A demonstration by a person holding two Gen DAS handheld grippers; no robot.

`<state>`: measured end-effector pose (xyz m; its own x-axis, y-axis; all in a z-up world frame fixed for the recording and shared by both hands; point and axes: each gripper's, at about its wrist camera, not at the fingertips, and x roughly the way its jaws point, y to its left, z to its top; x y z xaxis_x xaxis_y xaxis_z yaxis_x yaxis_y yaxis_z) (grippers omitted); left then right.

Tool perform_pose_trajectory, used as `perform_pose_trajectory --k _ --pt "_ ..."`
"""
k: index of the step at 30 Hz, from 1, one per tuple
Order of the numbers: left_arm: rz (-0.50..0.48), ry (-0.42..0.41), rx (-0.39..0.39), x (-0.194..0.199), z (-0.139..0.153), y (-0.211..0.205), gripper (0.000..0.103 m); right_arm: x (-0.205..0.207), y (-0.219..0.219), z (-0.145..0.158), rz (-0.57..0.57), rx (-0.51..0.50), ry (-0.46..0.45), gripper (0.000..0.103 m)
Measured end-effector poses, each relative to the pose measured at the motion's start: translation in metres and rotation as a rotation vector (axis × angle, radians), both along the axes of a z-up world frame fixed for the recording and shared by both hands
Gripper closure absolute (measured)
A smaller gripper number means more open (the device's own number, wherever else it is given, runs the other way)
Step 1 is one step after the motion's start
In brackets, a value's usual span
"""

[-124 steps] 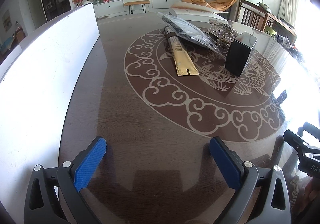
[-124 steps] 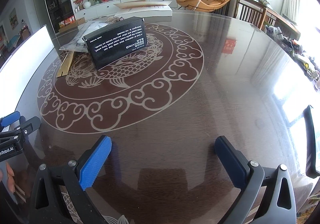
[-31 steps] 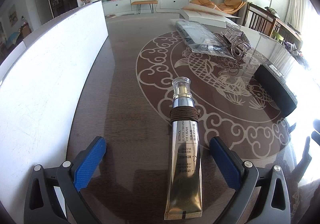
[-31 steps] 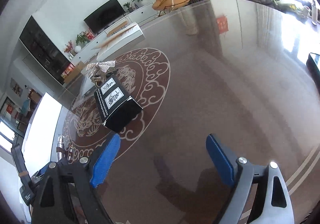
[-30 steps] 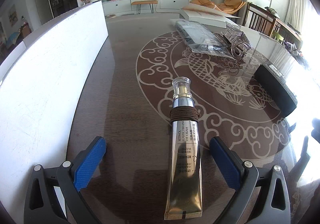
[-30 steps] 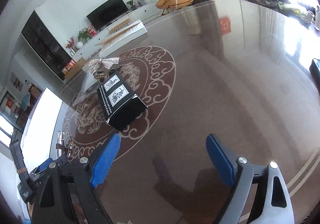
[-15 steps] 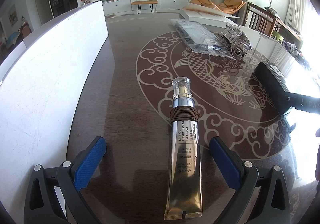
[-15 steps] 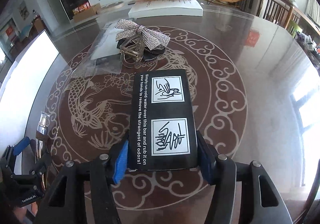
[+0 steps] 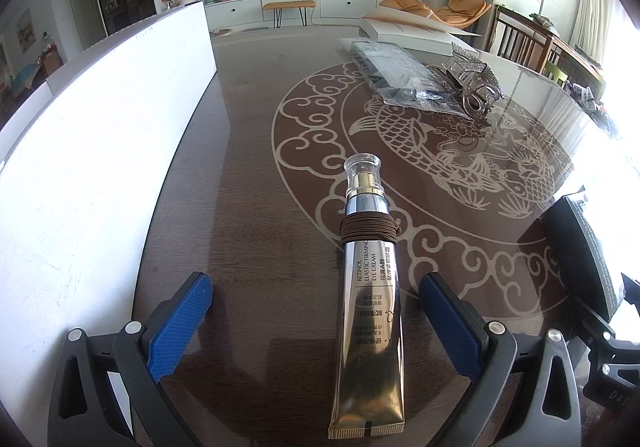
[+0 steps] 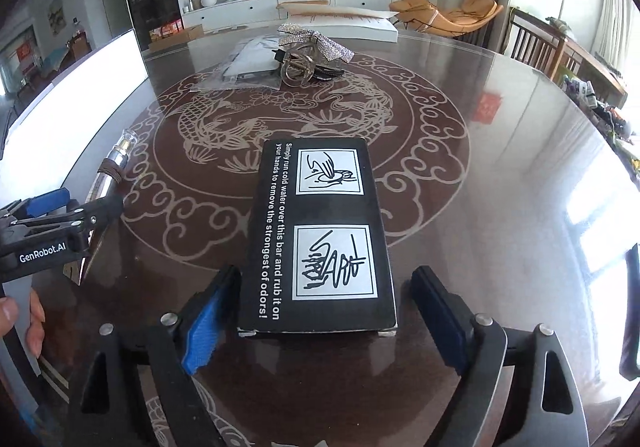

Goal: Organize objects
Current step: 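Lift the black box with the right tool while the left tool lifts the gold tube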

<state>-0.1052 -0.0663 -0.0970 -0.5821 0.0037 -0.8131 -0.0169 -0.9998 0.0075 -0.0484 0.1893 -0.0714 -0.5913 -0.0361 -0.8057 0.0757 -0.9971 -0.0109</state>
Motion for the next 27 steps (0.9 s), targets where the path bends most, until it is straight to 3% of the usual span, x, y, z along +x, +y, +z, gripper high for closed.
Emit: perform_pose_trajectory --k 6,11,13,15,20,21,22,23,27 --pt "0.000 0.000 0.000 0.000 0.000 0.000 0.000 -0.005 -0.001 -0.002 -0.010 -0.005 -0.018 0.001" --pt "-0.031 -0.005 -0.001 -0.002 0.001 0.001 0.000 -0.008 -0.002 -0.005 -0.005 -0.007 -0.020 0.000" --pt "-0.078 -0.046 -0.002 -0.011 0.002 0.000 0.000 -0.008 -0.002 -0.005 -0.005 -0.007 -0.020 0.000" --pt "-0.051 -0.082 -0.001 -0.018 0.002 -0.002 0.000 -0.009 -0.002 -0.005 -0.005 -0.006 -0.023 0.000" --pt "-0.054 -0.110 -0.008 -0.025 0.002 0.005 0.001 -0.038 -0.002 -0.001 0.050 -0.026 -0.175 0.000" --pt "-0.076 -0.069 -0.008 -0.023 0.004 0.008 0.024 -0.044 0.000 0.001 0.065 -0.056 -0.196 0.010" --pt "-0.095 -0.029 -0.013 -0.020 0.008 0.011 0.041 -0.047 0.002 0.004 0.066 -0.059 -0.196 0.038" --pt "-0.114 -0.015 -0.012 -0.019 0.011 0.014 0.076 -0.049 0.003 0.008 0.071 -0.039 -0.193 0.044" --pt "-0.140 0.002 0.063 -0.003 0.015 0.013 0.076 -0.039 0.013 0.013 0.049 -0.062 -0.220 0.044"
